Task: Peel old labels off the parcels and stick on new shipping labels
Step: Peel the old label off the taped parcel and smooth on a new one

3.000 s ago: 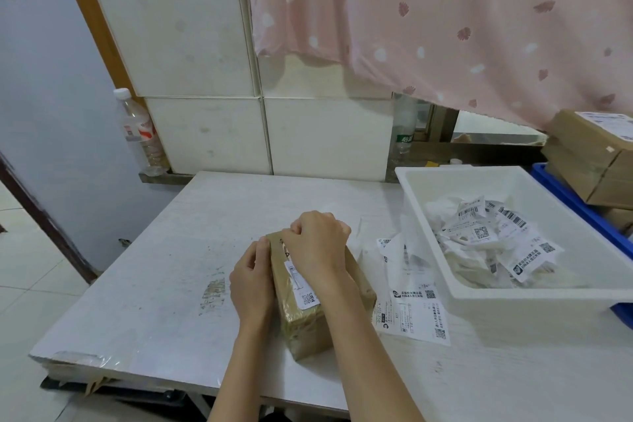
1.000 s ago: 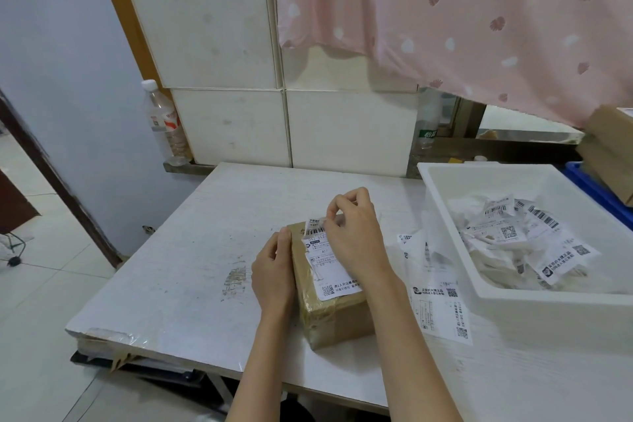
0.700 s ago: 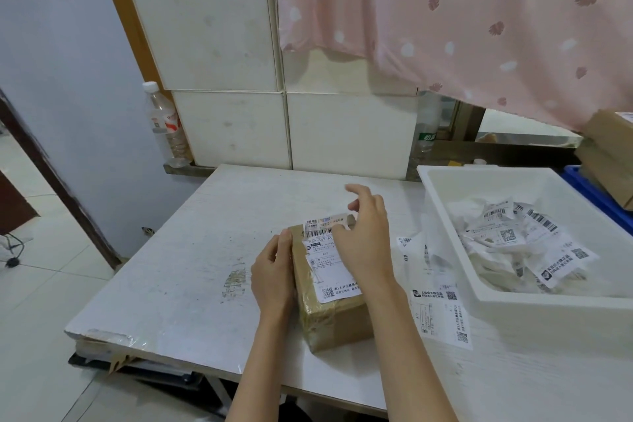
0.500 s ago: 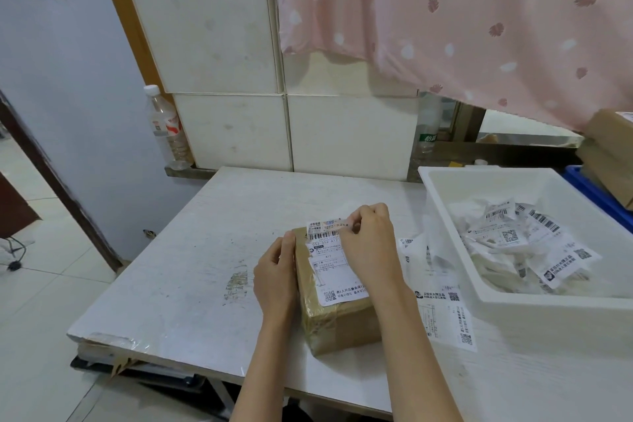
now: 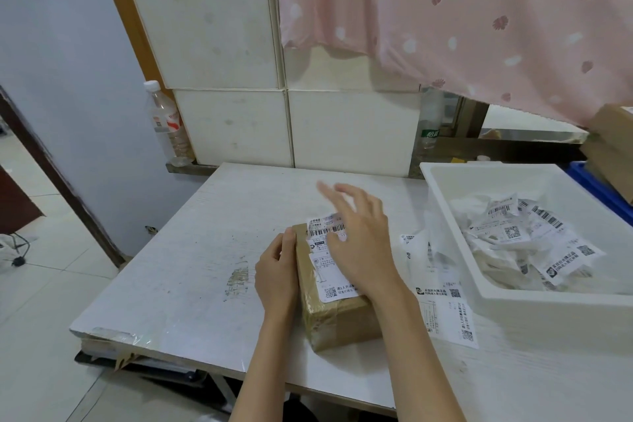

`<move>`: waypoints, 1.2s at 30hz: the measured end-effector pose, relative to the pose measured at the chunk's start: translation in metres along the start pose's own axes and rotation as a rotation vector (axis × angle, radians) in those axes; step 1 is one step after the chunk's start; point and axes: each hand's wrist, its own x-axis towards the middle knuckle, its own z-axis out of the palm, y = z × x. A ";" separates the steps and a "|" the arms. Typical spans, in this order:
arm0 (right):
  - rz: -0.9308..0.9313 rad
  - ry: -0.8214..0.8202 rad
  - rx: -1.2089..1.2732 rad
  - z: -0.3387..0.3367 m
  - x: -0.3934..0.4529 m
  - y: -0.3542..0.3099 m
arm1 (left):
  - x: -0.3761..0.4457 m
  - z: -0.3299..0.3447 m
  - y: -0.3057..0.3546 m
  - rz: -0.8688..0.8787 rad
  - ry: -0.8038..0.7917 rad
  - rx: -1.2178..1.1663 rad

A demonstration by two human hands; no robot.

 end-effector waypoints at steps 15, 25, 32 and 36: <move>-0.065 -0.100 -0.008 0.006 -0.001 0.000 | 0.000 -0.001 0.002 0.002 0.006 -0.001; 0.063 -0.100 0.190 -0.002 0.001 0.002 | -0.003 -0.001 0.003 -0.013 -0.005 -0.013; 0.053 -0.043 0.148 0.006 0.003 0.006 | -0.002 -0.001 0.003 -0.015 0.005 -0.016; 0.069 0.020 0.300 0.002 0.001 0.002 | -0.004 -0.001 0.005 -0.022 -0.001 -0.013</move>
